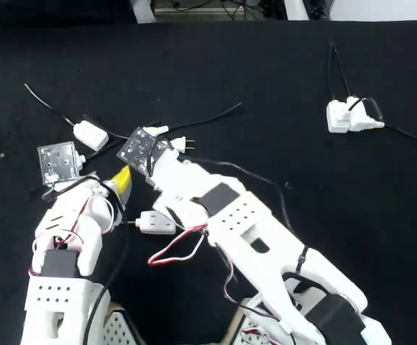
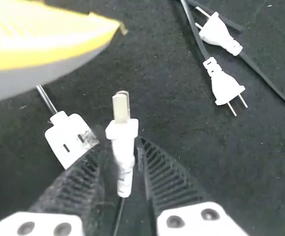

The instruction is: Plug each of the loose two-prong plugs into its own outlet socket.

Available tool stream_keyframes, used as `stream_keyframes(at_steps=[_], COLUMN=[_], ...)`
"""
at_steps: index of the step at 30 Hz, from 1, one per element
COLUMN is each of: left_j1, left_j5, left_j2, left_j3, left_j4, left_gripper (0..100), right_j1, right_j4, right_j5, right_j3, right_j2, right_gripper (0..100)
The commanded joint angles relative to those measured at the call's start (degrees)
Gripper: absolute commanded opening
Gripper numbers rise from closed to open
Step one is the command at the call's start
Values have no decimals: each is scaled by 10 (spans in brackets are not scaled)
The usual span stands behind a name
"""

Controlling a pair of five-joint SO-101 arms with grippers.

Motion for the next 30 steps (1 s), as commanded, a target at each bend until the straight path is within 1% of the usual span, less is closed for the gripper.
stream_keyframes(at_steps=[1, 5, 7, 9, 13, 18, 22, 27, 30], left_j1=[12, 54, 80, 89, 80, 80, 62, 61, 61], left_j5=[7, 5, -23, -48, -57, -60, -60, -60, -60], left_j2=[-4, -4, -4, -4, -4, -3, 1, -3, -3], left_j3=[-74, -72, -58, -37, -8, -4, -3, 7, 7], left_j4=[32, 45, 39, 17, -24, -25, -27, -28, -28], left_gripper=[234, 234, 234, 234, 234, 234, 234, 234, 234], right_j1=[-6, -7, -7, -8, -8, -8, -11, -37, -39], right_j4=[-33, -38, -36, -35, -34, -33, -24, -9, 10], right_j5=[3, 1, -1, -2, -2, -2, -2, -2, -2], right_j3=[4, 4, 2, -1, 0, -1, -9, -10, -12], right_j2=[-29, -29, -33, -34, -34, -34, -36, -87, -117], right_gripper=[11, 11, 11, 11, 11, 11, 11, 11, 11])
